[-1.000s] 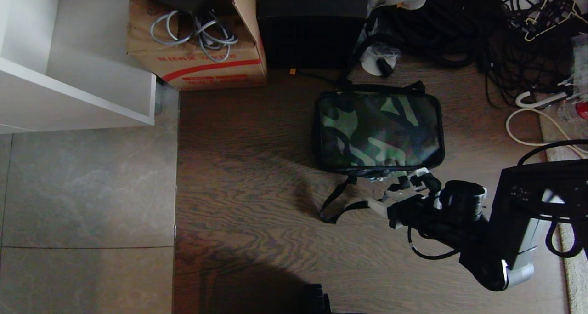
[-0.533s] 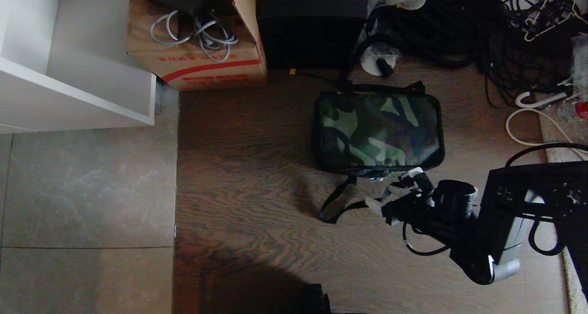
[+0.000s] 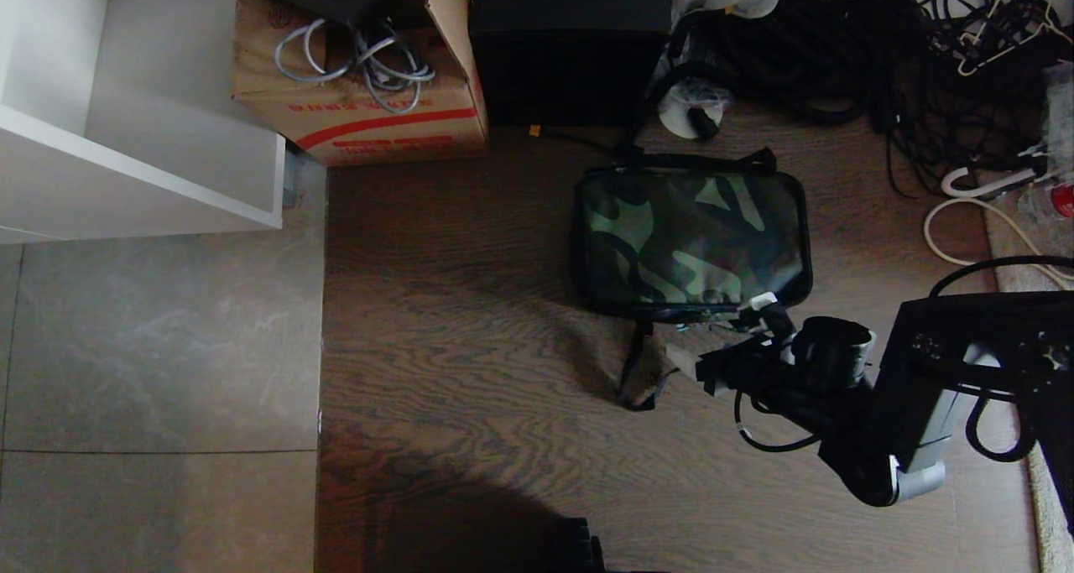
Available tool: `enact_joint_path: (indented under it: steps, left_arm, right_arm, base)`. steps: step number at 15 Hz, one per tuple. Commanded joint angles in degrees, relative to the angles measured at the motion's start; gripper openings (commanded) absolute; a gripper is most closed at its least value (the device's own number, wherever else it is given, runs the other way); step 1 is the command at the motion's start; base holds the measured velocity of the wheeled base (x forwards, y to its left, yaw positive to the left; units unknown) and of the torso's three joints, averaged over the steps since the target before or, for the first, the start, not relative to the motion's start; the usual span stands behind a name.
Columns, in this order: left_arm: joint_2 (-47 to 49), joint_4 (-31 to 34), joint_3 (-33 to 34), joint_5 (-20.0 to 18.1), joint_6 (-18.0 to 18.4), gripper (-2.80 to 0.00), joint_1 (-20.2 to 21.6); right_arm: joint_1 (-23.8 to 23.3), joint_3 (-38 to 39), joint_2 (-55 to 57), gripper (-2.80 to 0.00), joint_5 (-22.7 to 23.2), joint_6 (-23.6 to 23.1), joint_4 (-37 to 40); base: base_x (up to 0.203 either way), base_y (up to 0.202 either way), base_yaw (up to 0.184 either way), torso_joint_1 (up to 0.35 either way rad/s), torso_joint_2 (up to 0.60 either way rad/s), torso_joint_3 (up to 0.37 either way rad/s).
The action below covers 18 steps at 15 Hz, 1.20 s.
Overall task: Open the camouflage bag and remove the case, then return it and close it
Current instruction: Open the top of the storage box
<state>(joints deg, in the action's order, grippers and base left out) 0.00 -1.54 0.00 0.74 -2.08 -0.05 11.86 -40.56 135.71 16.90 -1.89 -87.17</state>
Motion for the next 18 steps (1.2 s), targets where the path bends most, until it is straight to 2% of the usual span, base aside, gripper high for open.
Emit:
enact_joint_path:
  steps: [1, 6, 10, 17, 18]
  left_arm:
    - [0.0, 0.0, 0.4, 0.0, 0.0, -2.80, 0.0]
    - [0.0, 0.0, 0.4, 0.0, 0.0, -2.80, 0.0]
    - [0.0, 0.0, 0.4, 0.0, 0.0, -2.80, 0.0]
    - [0.0, 0.0, 0.4, 0.0, 0.0, -2.80, 0.0]
    - [0.0, 0.0, 0.4, 0.0, 0.0, -2.80, 0.0]
  right_arm:
    - [-0.2, -0.6, 1.1, 0.00, -1.1, 0.2, -0.5]
    - [-0.2, -2.9, 2.3, 0.00, -2.1, 0.9, -0.5]
    - [-0.1, -3.9, 0.3, 0.00, -2.1, 8.5, -0.5]
    - [0.0, -4.3, 0.4, 0.00, -2.1, 8.6, -0.5]
    - [0.0, -4.2, 0.6, -2.80, -2.1, 8.5, -0.5]
  base:
    - [0.000, 0.000, 0.000, 0.000, 0.00, 0.000]
    - [0.000, 0.000, 0.000, 0.000, 0.00, 0.000]
    - [0.000, 0.000, 0.000, 0.000, 0.00, 0.000]
    - [0.000, 0.000, 0.000, 0.000, 0.00, 0.000]
    - [0.000, 0.000, 0.000, 0.000, 0.00, 0.000]
